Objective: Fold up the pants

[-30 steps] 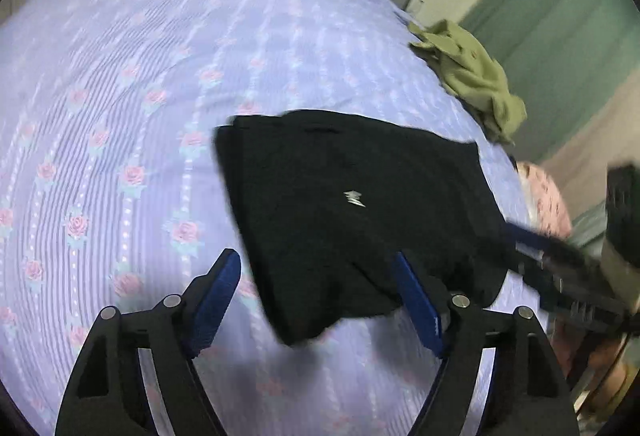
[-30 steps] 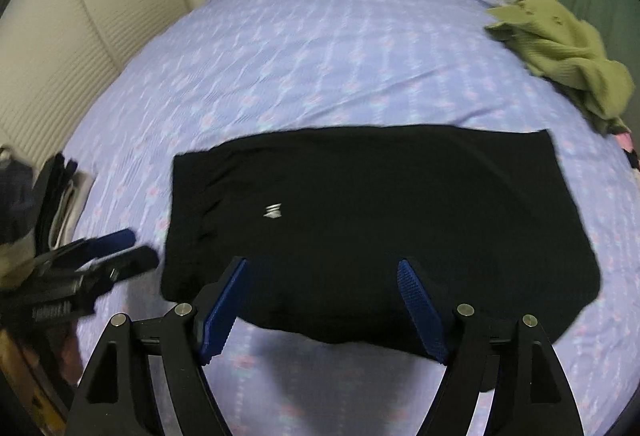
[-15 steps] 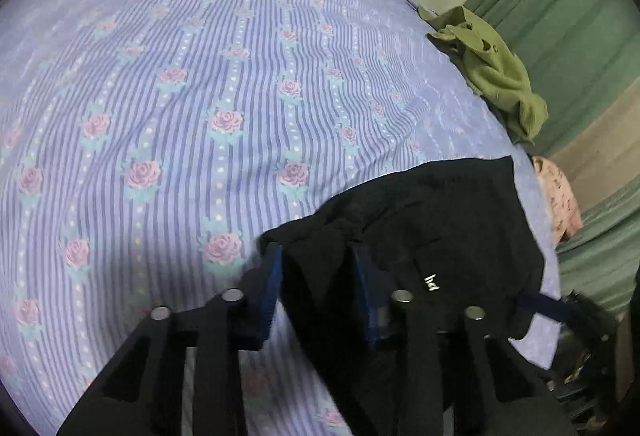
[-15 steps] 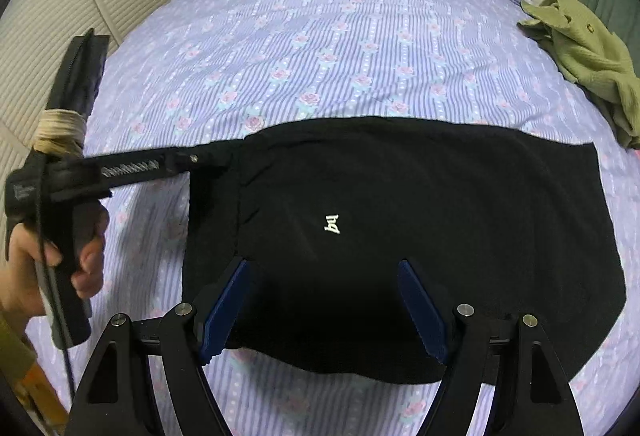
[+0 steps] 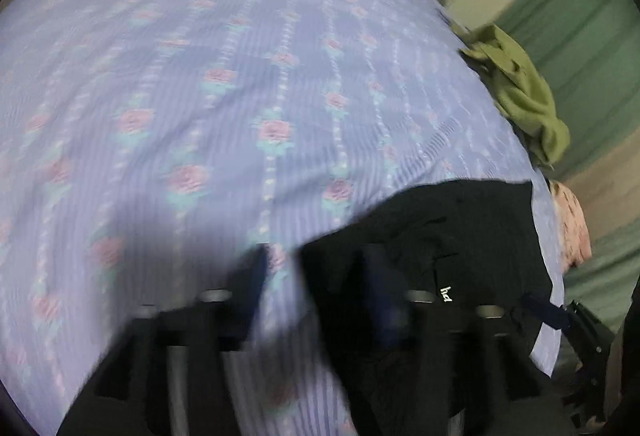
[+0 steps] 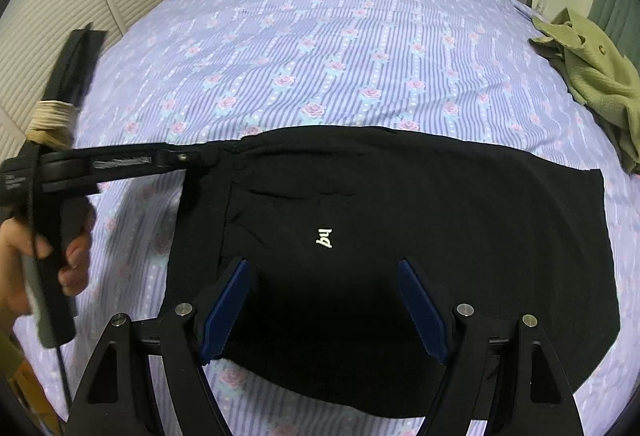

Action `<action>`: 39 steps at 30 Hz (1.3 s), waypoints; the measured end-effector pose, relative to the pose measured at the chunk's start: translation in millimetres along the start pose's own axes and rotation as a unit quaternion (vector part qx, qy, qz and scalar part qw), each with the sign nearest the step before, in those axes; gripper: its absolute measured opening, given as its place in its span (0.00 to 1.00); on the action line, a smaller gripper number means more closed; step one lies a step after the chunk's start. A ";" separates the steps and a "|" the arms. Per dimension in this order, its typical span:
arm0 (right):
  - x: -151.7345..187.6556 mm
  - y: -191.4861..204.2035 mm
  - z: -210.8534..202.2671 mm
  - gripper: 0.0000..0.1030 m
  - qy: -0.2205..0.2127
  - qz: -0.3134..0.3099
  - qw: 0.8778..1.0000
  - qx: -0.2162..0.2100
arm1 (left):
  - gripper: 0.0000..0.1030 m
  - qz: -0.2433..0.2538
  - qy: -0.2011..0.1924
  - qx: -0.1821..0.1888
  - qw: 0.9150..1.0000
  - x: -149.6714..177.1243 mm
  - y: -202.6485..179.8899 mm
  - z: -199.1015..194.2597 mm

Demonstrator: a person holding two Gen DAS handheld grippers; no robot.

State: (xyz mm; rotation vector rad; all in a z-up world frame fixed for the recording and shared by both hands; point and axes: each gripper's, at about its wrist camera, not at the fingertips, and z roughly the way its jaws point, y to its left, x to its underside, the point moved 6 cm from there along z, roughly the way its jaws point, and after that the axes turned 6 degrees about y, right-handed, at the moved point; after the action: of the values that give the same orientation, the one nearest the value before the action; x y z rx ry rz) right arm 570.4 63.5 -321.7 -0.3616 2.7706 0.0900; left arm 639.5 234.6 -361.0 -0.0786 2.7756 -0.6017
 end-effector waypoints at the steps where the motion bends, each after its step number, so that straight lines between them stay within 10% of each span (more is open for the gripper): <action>1: 0.8 -2.1 -1.2 0.75 0.000 0.003 1.000 -0.002 | 0.64 -0.003 -0.016 -0.001 1.000 6.3 1.1 -10.8; 15: 26.2 -15.6 -6.3 0.74 0.013 -0.019 1.000 0.009 | 0.67 -0.106 0.056 0.167 0.979 79.2 -2.9 32.0; 21: 30.2 -15.8 -1.4 0.74 0.023 -0.001 1.000 -0.003 | 0.69 -0.138 0.079 0.281 0.946 69.1 -2.1 44.6; 28: 24.2 -7.1 -8.0 0.74 0.012 -0.001 1.000 -0.019 | 0.61 -0.109 0.127 0.442 0.881 77.5 -36.5 31.3; 35: 29.6 -22.3 -8.0 0.74 0.015 0.000 1.000 0.007 | 0.56 -0.138 0.146 0.343 0.918 73.7 -42.9 68.8; 39: 33.8 -43.0 -12.3 0.74 0.015 0.028 0.999 0.012 | 0.29 -0.144 0.135 0.266 0.944 73.8 -41.0 59.0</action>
State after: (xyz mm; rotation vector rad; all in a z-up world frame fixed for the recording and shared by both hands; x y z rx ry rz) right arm 546.8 12.7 -322.5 -0.2815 2.8087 0.0655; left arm 586.4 165.3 -415.7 -0.3066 2.7604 -1.5186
